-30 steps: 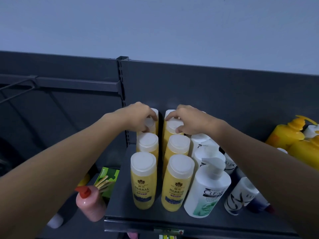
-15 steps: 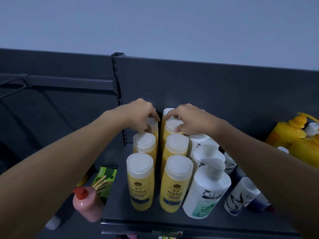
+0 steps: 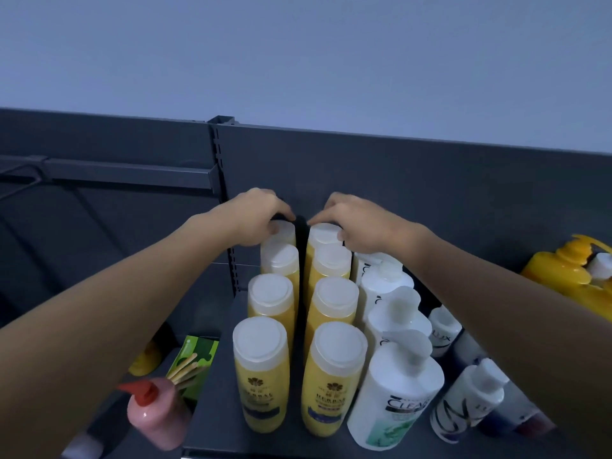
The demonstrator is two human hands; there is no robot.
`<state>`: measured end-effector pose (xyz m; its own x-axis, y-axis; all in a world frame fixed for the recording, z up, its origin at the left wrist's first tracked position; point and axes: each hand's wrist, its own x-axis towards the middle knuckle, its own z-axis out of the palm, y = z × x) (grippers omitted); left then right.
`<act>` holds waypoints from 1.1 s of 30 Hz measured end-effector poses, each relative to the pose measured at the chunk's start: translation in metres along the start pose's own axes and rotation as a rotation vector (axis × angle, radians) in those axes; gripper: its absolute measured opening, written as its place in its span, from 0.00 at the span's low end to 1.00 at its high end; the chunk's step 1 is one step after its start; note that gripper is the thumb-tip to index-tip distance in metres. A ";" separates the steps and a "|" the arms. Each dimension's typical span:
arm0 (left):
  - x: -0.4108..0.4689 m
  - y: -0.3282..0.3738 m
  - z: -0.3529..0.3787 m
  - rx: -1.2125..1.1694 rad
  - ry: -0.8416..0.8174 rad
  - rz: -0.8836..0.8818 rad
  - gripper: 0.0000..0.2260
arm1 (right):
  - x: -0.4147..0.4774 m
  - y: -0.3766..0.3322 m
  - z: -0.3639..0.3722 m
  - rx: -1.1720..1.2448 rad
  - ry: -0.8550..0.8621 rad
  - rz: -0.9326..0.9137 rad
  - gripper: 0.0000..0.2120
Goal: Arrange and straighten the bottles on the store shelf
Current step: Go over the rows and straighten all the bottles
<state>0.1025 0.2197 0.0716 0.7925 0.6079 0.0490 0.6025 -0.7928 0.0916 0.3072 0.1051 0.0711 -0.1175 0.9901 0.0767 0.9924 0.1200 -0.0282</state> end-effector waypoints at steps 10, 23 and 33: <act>0.018 -0.003 0.010 0.064 -0.113 0.078 0.26 | 0.010 0.013 0.016 -0.041 -0.052 -0.135 0.36; 0.020 0.006 0.010 0.026 -0.098 0.046 0.28 | 0.007 0.018 0.020 -0.070 0.007 -0.187 0.35; 0.008 0.008 0.014 0.055 -0.006 0.028 0.25 | 0.004 0.014 0.020 -0.106 0.010 -0.162 0.37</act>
<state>0.1148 0.2174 0.0591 0.8097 0.5852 0.0445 0.5842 -0.8109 0.0351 0.3197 0.1120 0.0512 -0.2767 0.9575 0.0817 0.9588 0.2694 0.0900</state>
